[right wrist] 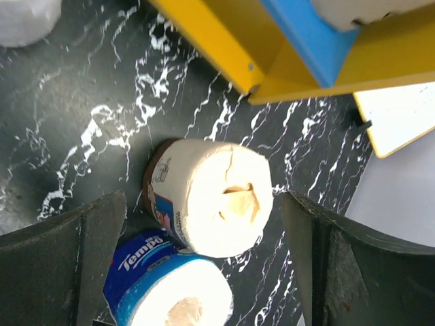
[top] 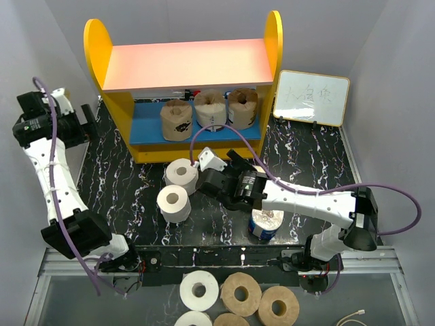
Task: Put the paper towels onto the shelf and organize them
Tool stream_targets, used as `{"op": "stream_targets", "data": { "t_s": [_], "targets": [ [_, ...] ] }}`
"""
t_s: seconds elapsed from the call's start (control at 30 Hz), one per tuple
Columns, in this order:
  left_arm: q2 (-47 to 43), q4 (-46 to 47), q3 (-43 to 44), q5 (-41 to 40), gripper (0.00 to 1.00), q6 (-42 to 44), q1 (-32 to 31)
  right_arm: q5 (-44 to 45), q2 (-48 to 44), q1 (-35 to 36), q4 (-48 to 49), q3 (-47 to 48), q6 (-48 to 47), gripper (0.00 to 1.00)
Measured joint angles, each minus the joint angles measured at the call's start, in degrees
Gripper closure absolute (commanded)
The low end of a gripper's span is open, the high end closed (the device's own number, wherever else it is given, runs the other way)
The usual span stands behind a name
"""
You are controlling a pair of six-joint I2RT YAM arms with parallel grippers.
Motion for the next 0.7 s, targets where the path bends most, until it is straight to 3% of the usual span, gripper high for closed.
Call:
{"op": "stream_targets", "data": {
  "t_s": [0.2,0.33,0.47,0.7],
  "targets": [
    [0.15,-1.99,-0.15,-9.99,0.01,-0.57,10.78,-0.74,0.79,-2.32,-3.3,-5.53,5.09,0.02],
    [0.22,-1.31,-5.42,-15.76,0.02,0.13,15.76,-0.81,0.79,-5.92,-3.32,-7.89,6.27,0.05],
    [-0.85,-0.85,-10.97,-16.83,0.02,1.66,17.25,-2.03,0.79,-9.09,-2.29,-8.85,6.14,0.13],
    [-3.87,1.16,-11.76,-15.34,0.02,3.45,17.31,-8.48,0.87,-10.05,0.28,-10.1,4.94,0.28]
  ]
}}
